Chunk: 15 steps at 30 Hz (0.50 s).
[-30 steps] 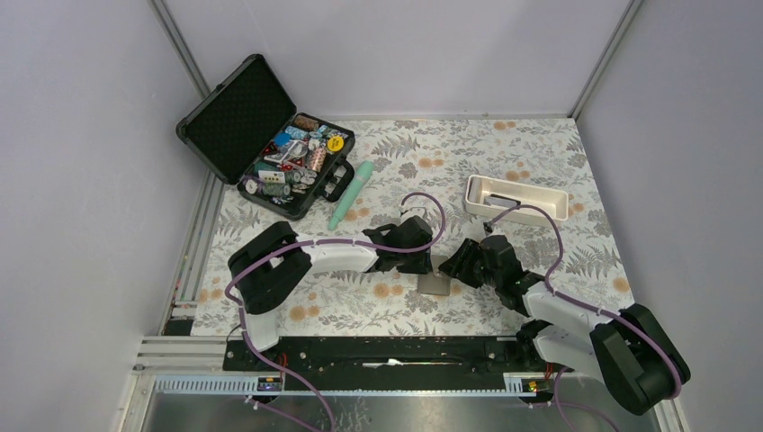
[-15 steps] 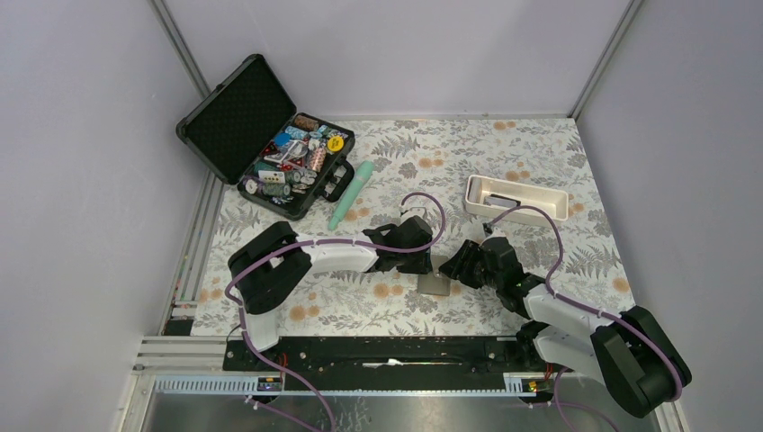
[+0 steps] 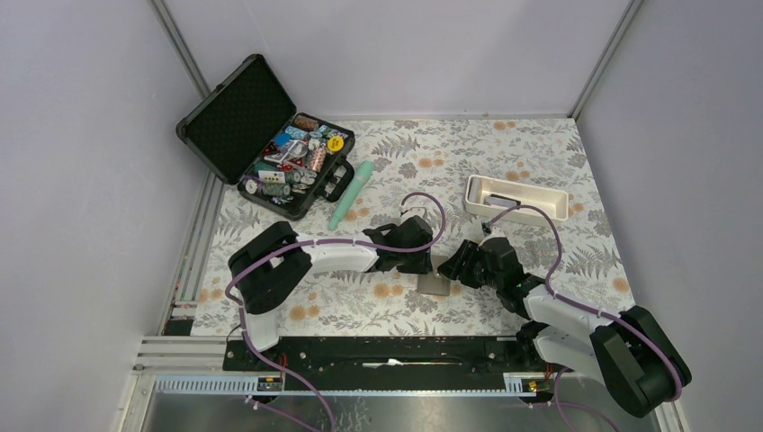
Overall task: Put the credit cards into the card holder
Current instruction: Close the card holder at the center of the board.
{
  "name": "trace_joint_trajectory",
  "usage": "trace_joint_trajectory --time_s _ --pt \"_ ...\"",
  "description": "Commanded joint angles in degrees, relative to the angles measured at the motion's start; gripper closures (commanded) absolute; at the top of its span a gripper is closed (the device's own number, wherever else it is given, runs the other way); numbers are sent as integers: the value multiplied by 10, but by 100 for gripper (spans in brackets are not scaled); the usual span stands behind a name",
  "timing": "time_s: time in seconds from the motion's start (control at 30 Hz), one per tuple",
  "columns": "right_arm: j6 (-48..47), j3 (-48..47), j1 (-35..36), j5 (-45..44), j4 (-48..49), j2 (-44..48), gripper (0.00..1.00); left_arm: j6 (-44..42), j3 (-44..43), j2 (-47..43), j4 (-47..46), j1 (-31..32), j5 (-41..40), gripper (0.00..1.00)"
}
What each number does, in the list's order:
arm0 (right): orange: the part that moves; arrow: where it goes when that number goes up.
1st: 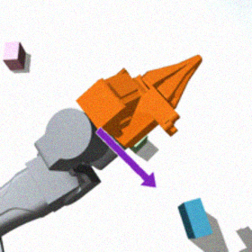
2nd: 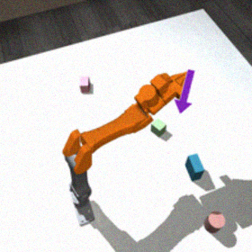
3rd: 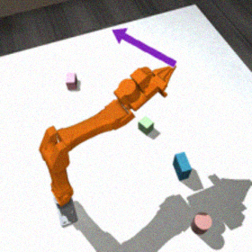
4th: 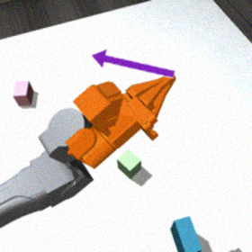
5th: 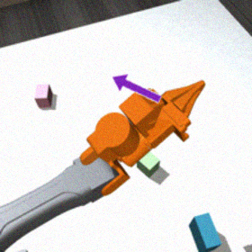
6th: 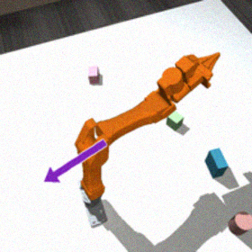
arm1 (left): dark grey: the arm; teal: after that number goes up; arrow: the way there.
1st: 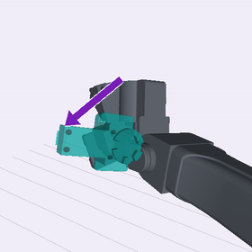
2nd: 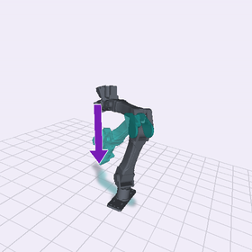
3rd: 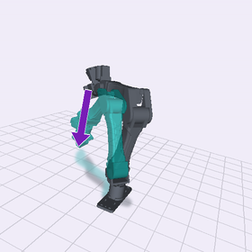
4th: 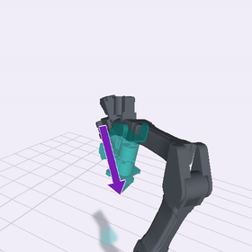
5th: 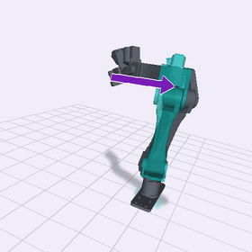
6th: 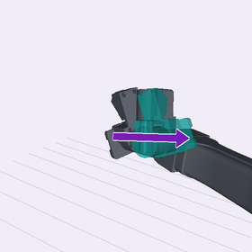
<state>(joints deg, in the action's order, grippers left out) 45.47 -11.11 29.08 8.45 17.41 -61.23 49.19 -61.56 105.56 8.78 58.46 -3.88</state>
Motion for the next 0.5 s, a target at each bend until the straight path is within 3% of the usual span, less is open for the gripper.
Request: trace_joint_trajectory --time_s 0.0,0.47 --pt "-8 27 11 31 -64 -14 46 -8 0 25 49 10 -1 65" --pt "4 36 37 22 -77 5 49 -8 2 25 50 10 -2 65"
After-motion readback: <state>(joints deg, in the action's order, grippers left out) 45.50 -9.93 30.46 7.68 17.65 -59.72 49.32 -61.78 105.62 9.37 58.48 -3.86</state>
